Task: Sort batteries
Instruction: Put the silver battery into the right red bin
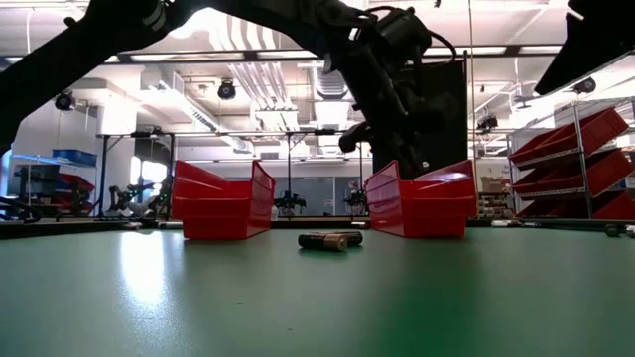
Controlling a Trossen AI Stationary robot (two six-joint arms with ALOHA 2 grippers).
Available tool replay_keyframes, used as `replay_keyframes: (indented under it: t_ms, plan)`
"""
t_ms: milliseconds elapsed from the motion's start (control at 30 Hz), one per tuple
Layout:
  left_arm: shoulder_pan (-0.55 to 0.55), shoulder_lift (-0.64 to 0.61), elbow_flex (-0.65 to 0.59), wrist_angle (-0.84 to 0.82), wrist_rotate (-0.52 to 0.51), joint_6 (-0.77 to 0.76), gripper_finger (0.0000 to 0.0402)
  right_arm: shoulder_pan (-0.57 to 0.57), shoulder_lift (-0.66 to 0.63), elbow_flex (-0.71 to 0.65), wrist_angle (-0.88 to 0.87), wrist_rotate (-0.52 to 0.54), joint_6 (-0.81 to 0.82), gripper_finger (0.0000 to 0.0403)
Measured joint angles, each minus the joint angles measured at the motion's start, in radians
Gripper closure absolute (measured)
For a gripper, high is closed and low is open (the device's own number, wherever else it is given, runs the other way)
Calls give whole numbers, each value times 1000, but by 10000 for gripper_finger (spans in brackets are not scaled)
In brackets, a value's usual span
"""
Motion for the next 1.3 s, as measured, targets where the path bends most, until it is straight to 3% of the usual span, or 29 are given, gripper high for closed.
replay_keyframes:
  t_ms: [267, 600, 1033, 1300]
  plan:
    - [0, 1, -2, -8, 9, 175, 367, 0, 0, 0, 2, 12, 0, 89]
    - [57, 2, -2, -21, 262, 452, 367, 0, 0, 0, 5, 14, 0, 94]
    - [113, 2, 90, -133, 284, 564, 367, 0, 0, 0, 5, 26, -11, 109]
    - [132, 2, 102, -155, 305, 530, 367, -3, 0, 0, 3, 49, -13, 94]
